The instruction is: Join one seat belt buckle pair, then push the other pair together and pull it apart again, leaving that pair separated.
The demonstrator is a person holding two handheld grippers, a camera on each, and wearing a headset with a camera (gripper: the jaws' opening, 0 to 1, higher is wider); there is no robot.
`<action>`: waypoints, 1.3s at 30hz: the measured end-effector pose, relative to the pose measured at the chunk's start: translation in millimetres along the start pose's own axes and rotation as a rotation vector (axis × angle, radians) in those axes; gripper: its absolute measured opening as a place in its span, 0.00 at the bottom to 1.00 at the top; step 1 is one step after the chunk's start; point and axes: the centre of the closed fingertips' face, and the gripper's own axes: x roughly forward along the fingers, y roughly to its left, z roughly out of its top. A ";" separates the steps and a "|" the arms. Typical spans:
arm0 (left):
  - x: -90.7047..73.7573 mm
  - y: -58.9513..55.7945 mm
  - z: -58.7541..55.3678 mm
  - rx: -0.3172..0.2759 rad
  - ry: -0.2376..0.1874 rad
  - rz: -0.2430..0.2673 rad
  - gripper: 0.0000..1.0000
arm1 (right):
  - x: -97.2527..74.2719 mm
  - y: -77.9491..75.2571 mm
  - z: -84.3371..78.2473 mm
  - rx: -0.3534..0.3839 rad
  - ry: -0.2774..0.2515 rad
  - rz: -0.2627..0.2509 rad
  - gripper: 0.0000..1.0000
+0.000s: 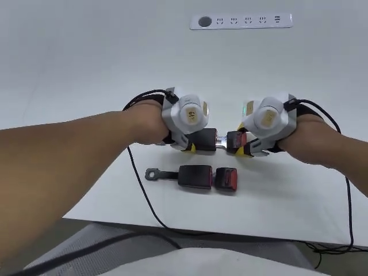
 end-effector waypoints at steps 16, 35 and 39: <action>1.4 0.1 -0.7 -0.002 0.009 0.005 0.33 | -34.8 4.5 -62.0 0.050 0.055 -0.036 0.33; 2.9 1.4 -2.1 0.010 0.028 0.027 0.33 | -54.0 1.6 -103.1 0.055 0.139 -0.071 0.34; 4.2 -0.4 -0.3 0.034 0.053 0.044 0.33 | -54.7 -0.5 -103.3 0.059 0.141 -0.083 0.36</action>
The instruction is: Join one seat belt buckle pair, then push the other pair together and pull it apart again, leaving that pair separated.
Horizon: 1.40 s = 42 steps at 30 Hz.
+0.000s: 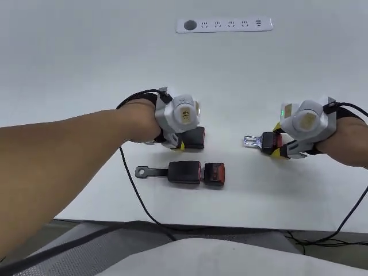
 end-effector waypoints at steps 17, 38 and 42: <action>-56.9 -12.9 11.6 -0.196 -0.141 0.157 0.49 | -32.4 11.6 26.9 0.130 -0.147 -0.094 0.44; -113.5 -89.3 -69.7 -0.561 -0.308 0.278 0.74 | -64.8 65.8 14.3 0.347 -0.246 -0.174 0.73; -118.5 -91.8 -85.3 -0.571 -0.313 0.330 0.84 | -68.7 74.6 10.7 0.390 -0.255 -0.188 0.80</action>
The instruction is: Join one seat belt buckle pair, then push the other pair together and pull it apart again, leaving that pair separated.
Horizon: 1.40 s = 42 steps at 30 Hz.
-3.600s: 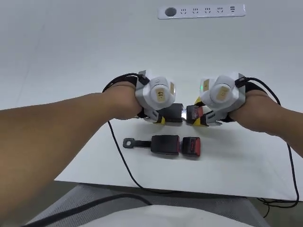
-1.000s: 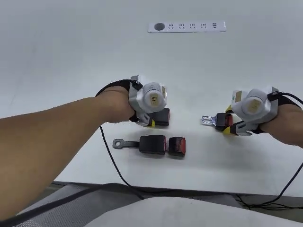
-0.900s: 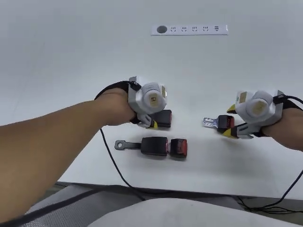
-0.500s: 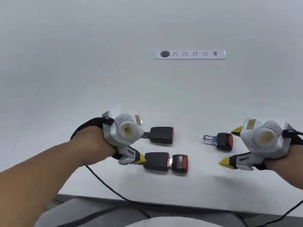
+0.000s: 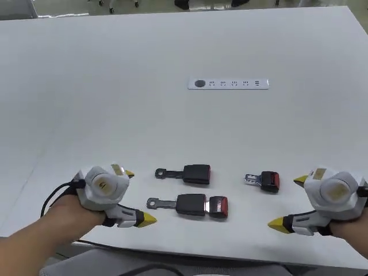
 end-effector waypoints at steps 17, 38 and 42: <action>-13.8 -13.1 -8.0 -0.118 -0.084 0.027 1.00 | -21.6 12.8 -7.8 0.106 -0.064 -0.054 1.00; -26.8 -8.5 -11.8 -0.201 -0.128 0.034 1.00 | -31.9 9.1 -18.5 0.169 -0.083 -0.066 1.00; -26.8 -6.9 -13.6 -0.212 -0.132 0.037 1.00 | -29.4 5.9 -16.1 0.180 -0.093 -0.063 1.00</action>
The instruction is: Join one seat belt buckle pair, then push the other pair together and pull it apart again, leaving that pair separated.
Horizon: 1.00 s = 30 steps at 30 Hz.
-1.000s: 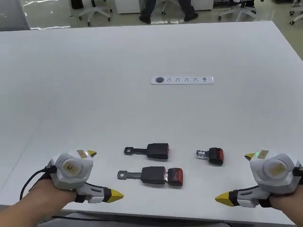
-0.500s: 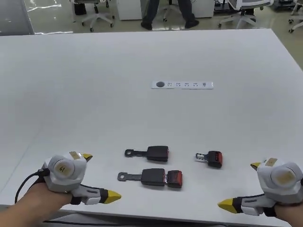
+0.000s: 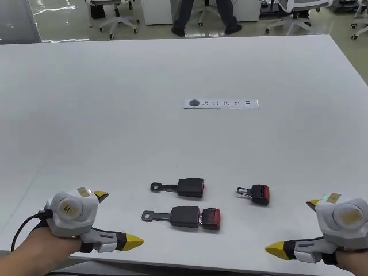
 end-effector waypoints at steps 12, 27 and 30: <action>-5.1 8.0 1.5 -0.037 -0.027 0.039 0.98 | 4.8 9.6 5.8 0.012 -0.018 0.014 0.98; -7.3 2.5 2.2 -0.043 -0.034 0.048 0.99 | 2.3 12.9 4.2 0.013 -0.017 0.018 0.98; -7.0 4.0 0.8 -0.041 -0.034 0.053 0.99 | 3.0 13.7 6.0 0.010 -0.023 0.020 0.98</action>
